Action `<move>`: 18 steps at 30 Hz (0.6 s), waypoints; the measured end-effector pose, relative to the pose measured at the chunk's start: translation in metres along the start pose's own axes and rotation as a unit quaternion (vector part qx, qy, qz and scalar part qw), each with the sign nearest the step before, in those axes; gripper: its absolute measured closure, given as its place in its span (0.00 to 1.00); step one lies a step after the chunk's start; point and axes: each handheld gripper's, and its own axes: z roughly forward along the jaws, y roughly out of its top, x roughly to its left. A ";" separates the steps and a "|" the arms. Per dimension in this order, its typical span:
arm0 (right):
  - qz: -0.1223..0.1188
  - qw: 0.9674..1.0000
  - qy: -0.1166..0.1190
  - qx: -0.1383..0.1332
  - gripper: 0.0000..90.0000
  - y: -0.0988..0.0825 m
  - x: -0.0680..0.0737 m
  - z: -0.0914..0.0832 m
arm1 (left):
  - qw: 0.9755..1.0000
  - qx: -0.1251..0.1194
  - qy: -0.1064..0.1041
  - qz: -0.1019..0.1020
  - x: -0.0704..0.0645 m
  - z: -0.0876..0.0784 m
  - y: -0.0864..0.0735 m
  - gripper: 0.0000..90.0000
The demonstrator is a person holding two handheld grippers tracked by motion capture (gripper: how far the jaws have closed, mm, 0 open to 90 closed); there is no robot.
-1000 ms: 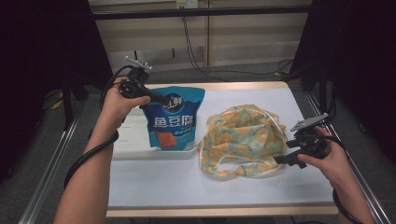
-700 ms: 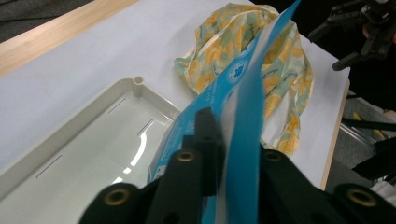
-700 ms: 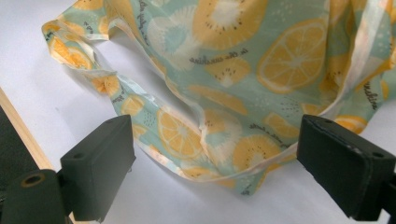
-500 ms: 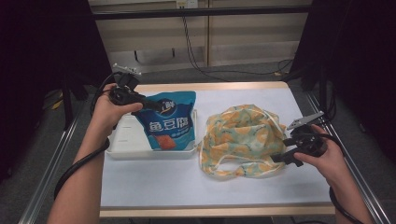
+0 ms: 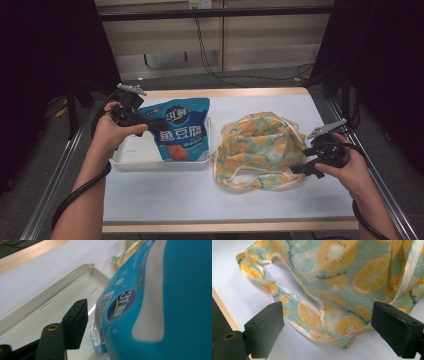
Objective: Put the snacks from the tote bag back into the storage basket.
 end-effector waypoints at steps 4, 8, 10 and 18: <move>-0.003 1.000 0.002 0.002 0.12 0.000 0.000 0.000 | 1.000 -0.002 0.005 -0.007 0.002 0.002 -0.012 0.33; 0.001 1.000 -0.001 0.000 0.12 0.000 0.000 0.000 | 1.000 -0.002 0.009 -0.011 0.004 0.003 -0.021 0.31; 0.001 1.000 0.002 -0.002 0.12 0.000 0.000 0.000 | 1.000 -0.008 0.005 -0.014 0.004 0.002 -0.025 0.30; -0.001 1.000 0.002 0.001 0.12 -0.001 -0.001 0.000 | 1.000 -0.005 0.020 -0.018 0.004 0.003 -0.042 0.22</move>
